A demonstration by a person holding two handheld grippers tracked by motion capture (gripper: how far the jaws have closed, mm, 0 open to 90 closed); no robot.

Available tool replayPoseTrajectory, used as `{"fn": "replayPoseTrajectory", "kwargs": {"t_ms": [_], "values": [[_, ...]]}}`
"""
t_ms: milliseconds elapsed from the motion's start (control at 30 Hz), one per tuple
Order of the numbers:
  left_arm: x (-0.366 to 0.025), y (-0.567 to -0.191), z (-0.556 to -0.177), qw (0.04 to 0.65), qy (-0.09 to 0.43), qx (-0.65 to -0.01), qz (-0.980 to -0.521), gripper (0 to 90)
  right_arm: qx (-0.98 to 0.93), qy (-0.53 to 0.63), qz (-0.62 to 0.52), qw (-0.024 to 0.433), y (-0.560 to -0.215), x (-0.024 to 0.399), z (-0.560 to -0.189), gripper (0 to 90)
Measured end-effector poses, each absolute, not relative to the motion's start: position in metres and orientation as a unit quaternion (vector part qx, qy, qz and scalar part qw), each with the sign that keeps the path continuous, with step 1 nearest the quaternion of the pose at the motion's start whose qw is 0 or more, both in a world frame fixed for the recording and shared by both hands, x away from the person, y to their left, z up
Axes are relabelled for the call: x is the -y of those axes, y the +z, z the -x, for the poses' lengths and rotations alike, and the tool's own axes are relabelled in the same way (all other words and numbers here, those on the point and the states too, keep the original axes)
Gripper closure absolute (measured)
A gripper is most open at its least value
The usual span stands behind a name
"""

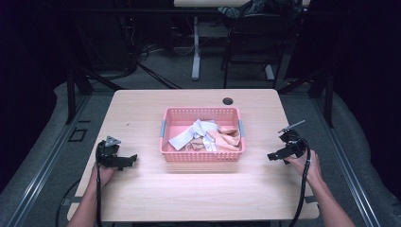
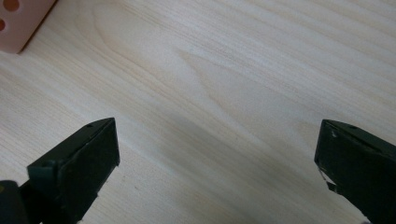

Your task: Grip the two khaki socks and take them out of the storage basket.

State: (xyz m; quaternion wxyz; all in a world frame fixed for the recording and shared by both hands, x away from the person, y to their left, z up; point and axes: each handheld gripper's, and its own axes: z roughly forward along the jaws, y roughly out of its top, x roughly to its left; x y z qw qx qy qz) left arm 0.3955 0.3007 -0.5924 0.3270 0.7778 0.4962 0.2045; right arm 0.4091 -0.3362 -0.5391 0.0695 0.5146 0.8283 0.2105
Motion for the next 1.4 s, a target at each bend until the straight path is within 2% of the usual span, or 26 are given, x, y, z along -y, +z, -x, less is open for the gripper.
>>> {"fn": "replayPoseTrajectory", "kwargs": {"t_ms": [567,1400], "values": [[-0.301,-0.592,-0.395,0.327,0.205,-0.496,-0.778,0.0,-0.824,0.219,-0.519,0.058,-0.53,0.333,-0.412,1.0],[-0.301,-0.592,-0.395,0.327,0.205,-0.496,-0.778,0.0,-0.83,0.228,-0.506,0.05,-0.499,0.315,-0.416,2.5]]}}
